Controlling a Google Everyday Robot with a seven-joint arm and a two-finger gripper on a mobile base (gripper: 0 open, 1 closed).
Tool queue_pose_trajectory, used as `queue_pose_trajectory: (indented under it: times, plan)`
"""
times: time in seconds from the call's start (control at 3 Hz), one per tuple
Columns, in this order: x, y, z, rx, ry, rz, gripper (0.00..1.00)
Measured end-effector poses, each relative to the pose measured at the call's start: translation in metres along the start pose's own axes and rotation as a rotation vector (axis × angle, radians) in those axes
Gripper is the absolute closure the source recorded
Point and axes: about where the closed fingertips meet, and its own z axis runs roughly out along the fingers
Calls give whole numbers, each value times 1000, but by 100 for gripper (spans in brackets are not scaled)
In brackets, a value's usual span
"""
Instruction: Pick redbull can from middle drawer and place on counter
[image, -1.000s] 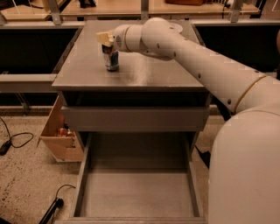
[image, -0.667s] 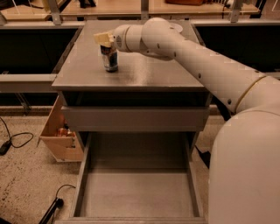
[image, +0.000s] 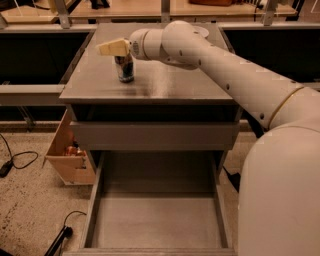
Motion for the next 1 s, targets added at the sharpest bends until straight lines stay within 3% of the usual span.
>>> queue_pose_trajectory:
  times: [0.33, 0.67, 1.0]
  plan:
    - [0, 0, 0, 0, 0, 0, 0]
    - [-28, 2, -14, -20, -35, -24, 0]
    - [-83, 20, -51, -22, -6, -129, 0]
